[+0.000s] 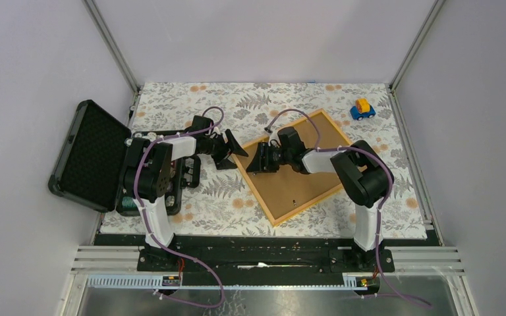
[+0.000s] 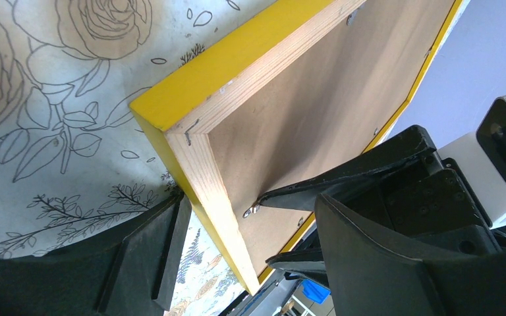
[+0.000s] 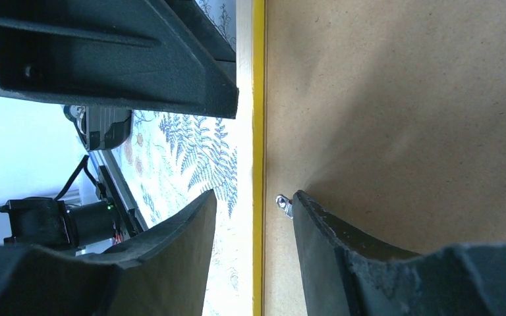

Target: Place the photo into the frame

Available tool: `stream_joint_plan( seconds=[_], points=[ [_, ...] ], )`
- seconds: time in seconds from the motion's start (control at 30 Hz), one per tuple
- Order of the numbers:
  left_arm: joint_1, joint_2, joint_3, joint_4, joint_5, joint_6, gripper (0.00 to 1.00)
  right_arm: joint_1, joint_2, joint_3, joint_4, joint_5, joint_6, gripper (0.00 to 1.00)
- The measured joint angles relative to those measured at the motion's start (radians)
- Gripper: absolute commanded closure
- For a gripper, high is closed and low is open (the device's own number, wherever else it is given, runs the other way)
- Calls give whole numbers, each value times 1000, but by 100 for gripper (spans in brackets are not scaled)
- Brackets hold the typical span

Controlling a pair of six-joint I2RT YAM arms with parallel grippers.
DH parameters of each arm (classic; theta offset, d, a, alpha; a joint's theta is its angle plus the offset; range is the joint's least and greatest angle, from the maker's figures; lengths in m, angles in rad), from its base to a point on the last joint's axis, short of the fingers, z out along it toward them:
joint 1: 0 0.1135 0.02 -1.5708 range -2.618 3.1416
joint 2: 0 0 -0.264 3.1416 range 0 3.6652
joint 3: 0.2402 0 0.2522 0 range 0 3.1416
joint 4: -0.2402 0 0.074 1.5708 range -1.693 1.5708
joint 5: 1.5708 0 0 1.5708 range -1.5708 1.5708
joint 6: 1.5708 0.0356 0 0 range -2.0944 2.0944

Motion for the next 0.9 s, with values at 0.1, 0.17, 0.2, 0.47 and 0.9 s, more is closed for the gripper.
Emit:
stream_joint_plan(
  seconds=[0.1, 0.17, 0.2, 0.47, 0.9],
  points=[
    [0, 0, 0, 0, 0, 0, 22, 6, -3, -8, 11, 7, 1, 46],
    [0, 0, 0, 0, 0, 0, 22, 8, -3, -14, 23, 8, 5, 46],
    [0, 0, 0, 0, 0, 0, 22, 9, -3, -18, 32, 8, 9, 46],
    [0, 0, 0, 0, 1, 0, 22, 29, -57, -101, 70, 32, 56, 46],
    [2, -1, -5, 8, 6, -1, 22, 60, -47, -77, 31, 33, 119, 45]
  ],
)
